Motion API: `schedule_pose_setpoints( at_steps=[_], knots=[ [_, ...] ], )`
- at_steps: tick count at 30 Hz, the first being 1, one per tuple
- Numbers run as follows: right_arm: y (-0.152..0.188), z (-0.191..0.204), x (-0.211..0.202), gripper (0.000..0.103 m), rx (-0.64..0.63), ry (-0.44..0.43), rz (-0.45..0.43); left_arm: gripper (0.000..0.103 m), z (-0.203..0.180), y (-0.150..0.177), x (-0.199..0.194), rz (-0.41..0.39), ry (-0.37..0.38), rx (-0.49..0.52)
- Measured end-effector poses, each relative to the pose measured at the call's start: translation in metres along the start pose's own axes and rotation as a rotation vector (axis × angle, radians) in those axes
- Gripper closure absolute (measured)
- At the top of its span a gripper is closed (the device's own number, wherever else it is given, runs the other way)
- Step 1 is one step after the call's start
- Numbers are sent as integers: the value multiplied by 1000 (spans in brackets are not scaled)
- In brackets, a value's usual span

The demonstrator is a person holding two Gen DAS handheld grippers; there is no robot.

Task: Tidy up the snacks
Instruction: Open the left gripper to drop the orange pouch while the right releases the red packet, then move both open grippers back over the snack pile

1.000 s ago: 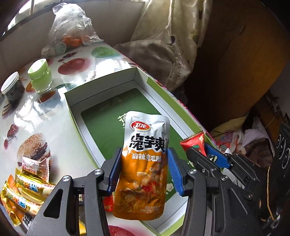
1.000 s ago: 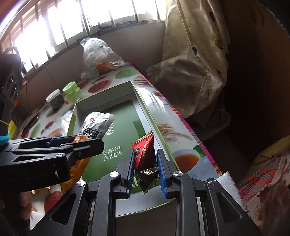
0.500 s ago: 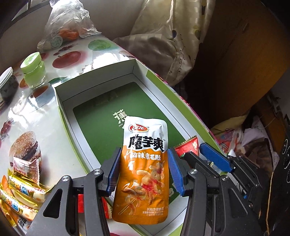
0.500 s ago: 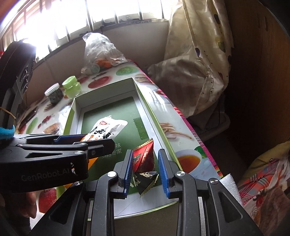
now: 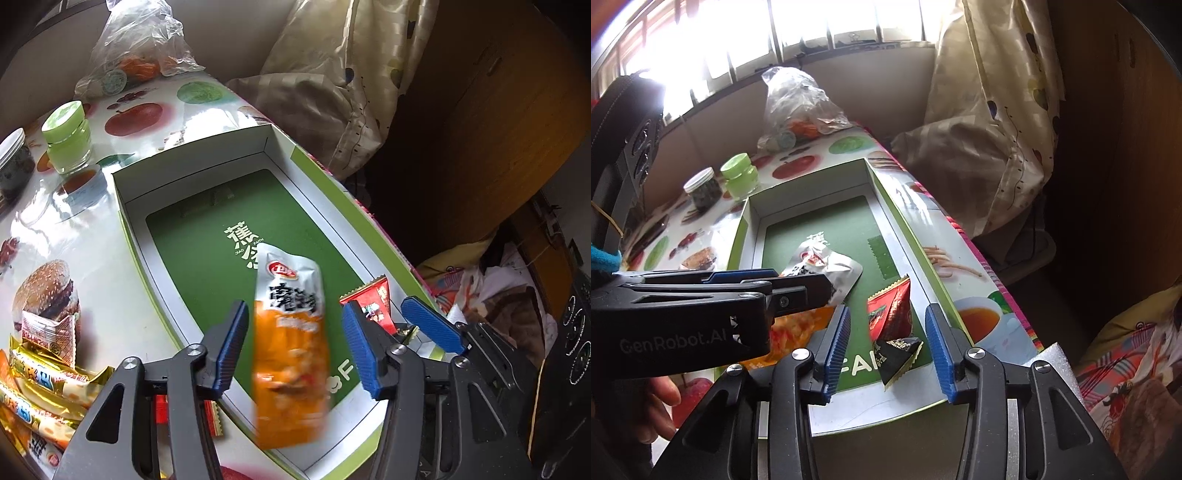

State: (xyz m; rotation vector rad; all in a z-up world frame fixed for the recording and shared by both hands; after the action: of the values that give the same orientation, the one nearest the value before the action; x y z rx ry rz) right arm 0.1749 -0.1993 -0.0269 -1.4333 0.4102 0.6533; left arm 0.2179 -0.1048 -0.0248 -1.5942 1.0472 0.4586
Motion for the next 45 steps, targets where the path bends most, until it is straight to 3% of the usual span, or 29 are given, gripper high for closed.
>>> schedule_pose_setpoints(
  at_steps=[10, 18, 30, 45],
  knots=[
    [1, -3, -10, 60, 13, 14, -2, 41, 4, 4, -15, -25, 9, -24],
    [-2, 1, -25, 58, 23, 8, -35, 41, 15, 19, -56, -112, -56, 3],
    [-5, 47, -41, 58, -26, -85, -67, 41, 77, 49, -123, -209, -161, -120],
    [8, 130, -30, 58, -154, -227, -24, 41, 173, 93, -174, -266, -311, -311]
  ],
)
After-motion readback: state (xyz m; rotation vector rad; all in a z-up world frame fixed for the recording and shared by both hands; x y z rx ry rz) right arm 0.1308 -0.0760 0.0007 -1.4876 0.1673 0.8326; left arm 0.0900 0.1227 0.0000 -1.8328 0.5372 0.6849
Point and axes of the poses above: each gripper's, at about its wrist camera, not at the fingertips, and x roughly the way its jaws point, z to its left, y to its underside, the point moved 6 cm from there along x, roughly the way its jaws point, and after that the axes turned 8 degrees about -z, right-handed, at the moved point
